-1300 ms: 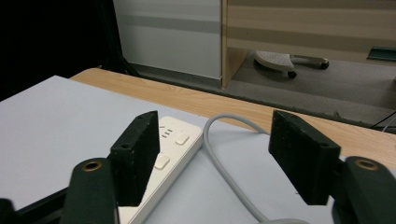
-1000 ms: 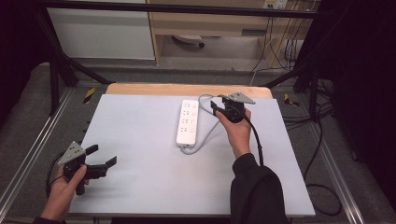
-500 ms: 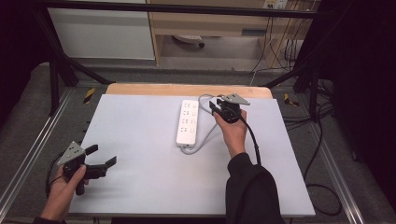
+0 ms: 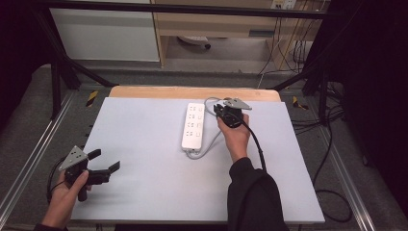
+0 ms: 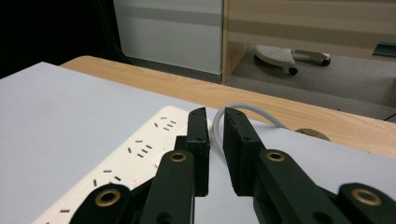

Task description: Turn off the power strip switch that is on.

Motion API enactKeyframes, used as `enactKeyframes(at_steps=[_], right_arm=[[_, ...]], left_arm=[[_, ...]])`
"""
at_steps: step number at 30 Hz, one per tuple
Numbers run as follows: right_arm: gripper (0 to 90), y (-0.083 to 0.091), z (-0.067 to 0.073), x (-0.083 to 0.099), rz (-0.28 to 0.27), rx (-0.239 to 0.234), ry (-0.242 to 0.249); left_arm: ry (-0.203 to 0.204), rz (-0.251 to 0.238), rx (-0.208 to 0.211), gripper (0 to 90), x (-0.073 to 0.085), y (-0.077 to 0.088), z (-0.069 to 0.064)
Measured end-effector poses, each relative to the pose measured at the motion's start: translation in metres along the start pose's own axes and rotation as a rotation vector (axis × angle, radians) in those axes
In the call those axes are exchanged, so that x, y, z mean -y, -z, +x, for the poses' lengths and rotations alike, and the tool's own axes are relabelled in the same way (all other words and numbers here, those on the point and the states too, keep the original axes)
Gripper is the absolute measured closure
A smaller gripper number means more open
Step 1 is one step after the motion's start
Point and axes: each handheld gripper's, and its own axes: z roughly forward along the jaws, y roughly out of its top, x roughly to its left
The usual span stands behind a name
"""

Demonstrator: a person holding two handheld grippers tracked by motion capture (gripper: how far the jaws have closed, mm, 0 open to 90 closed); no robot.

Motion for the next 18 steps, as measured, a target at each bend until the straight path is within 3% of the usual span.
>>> enactKeyframes(at_steps=[18], right_arm=[[87.5, -0.013, 0.010, 0.011, 0.030, -0.019, 0.007]], left_arm=[[0.000, -0.002, 0.000, 5.9, 0.000, 0.000, 0.000]])
